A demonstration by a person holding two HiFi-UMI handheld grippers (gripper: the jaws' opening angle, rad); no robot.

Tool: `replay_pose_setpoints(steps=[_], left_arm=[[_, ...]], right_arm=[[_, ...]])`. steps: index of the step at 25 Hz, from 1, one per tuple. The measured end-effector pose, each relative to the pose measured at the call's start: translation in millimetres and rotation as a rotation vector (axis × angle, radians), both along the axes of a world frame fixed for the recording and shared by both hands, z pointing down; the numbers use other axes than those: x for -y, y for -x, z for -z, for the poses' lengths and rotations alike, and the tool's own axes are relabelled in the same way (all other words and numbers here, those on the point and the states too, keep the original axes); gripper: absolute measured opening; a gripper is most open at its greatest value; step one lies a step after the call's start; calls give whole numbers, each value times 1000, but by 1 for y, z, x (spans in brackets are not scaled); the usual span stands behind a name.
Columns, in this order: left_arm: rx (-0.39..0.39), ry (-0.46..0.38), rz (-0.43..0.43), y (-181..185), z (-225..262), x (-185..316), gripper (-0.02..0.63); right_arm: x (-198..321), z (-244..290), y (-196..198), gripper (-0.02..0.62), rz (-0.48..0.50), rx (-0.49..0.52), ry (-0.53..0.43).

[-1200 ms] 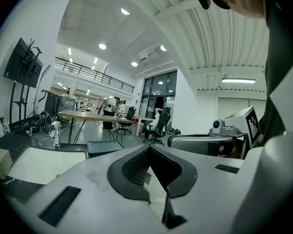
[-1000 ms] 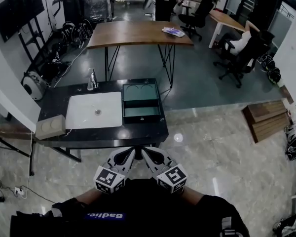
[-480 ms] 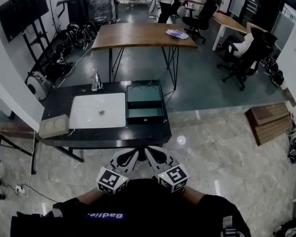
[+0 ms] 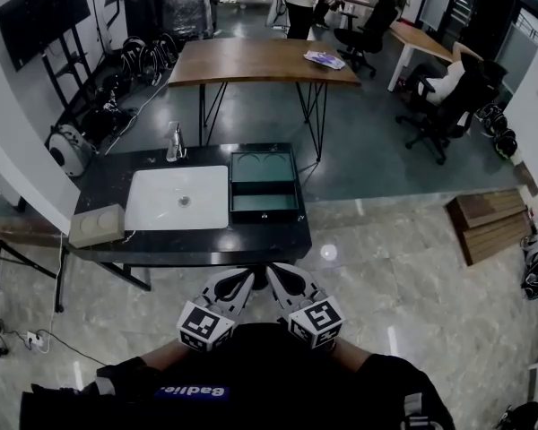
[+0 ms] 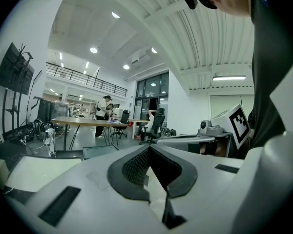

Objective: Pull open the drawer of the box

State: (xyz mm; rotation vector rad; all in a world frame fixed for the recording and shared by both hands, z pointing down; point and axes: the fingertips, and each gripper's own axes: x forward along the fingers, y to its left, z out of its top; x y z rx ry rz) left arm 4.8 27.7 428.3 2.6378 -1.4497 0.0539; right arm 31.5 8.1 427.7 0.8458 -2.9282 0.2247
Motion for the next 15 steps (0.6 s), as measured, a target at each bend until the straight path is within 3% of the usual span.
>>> replay_pose_setpoints(steps=[15], left_arm=[[4, 2, -2, 0, -1, 6, 2]], right_arm=[[8, -3, -2, 0, -17, -4, 17]])
